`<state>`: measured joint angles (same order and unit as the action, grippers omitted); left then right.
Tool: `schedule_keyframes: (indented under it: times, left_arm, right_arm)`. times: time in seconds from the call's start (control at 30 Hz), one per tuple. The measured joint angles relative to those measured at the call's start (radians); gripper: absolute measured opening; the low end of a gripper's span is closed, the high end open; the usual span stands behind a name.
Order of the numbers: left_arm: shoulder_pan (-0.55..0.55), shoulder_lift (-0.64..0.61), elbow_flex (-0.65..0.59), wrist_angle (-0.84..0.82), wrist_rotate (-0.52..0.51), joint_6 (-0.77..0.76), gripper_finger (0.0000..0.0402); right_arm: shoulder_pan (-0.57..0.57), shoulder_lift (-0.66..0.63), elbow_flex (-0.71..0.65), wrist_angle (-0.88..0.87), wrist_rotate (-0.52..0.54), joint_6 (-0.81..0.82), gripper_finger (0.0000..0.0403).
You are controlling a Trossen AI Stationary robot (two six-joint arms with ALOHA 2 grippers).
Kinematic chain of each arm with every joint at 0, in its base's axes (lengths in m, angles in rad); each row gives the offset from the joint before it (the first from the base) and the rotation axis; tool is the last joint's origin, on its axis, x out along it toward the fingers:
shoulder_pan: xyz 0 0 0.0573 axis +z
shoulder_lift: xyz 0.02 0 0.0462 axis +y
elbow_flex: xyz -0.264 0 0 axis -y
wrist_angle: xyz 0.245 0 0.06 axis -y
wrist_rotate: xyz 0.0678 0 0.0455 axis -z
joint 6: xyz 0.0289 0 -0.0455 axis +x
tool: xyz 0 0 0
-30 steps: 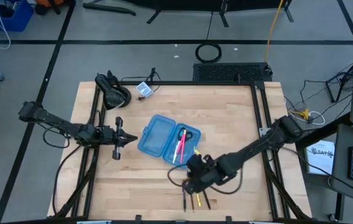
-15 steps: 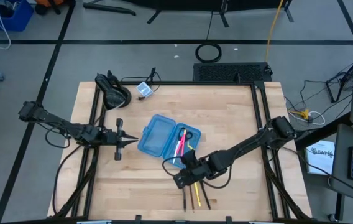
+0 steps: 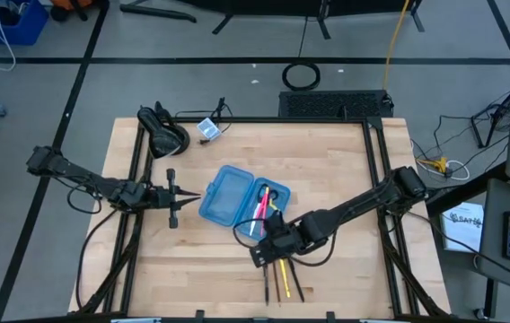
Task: Pick & place school supplies into a supply box
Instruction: Put the brown pencil into the blue supply box
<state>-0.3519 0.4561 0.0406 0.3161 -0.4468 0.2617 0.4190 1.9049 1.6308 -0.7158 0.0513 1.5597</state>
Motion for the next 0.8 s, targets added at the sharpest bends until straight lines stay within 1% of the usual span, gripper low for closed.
schedule_keyframes:
  times: [0.1, 0.17, 0.27, 0.33, 0.43, 0.53, 0.67, 0.8]
  left_arm:
    - [0.000, 0.000, 0.000, 0.000, 0.000, 0.000, 0.0037]
    - [0.000, 0.000, 0.000, 0.000, 0.000, 0.000, 0.0037]
    - [0.000, 0.000, 0.000, 0.000, 0.000, -0.001, 0.0037]
    - [0.000, 0.000, 0.000, 0.000, 0.000, -0.001, 0.0037]
    - [0.000, 0.000, 0.000, 0.000, 0.000, -0.002, 0.0037]
    - [0.000, 0.000, 0.000, 0.000, -0.001, -0.002, 0.0037]
    - [0.000, 0.000, 0.000, 0.000, -0.001, -0.002, 0.0037]
    - [0.000, 0.000, 0.000, -0.001, -0.001, -0.001, 0.0037]
  right_arm:
    - [0.002, 0.001, -0.011, -0.066, 0.024, -0.015, 0.0104]
    - [0.002, 0.009, -0.027, -0.077, 0.026, -0.023, 0.0100]
    - [-0.002, 0.013, -0.058, -0.064, 0.051, -0.040, 0.0099]
    - [-0.007, 0.013, -0.089, -0.016, 0.052, -0.054, 0.0102]
    - [-0.008, 0.013, -0.129, 0.069, 0.052, -0.070, 0.0118]
    - [-0.012, 0.013, -0.164, 0.128, 0.051, -0.078, 0.0146]
    - [-0.013, 0.013, -0.217, 0.139, 0.050, -0.037, 0.0180]
    - [-0.013, 0.014, -0.252, 0.171, 0.049, -0.005, 0.0191]
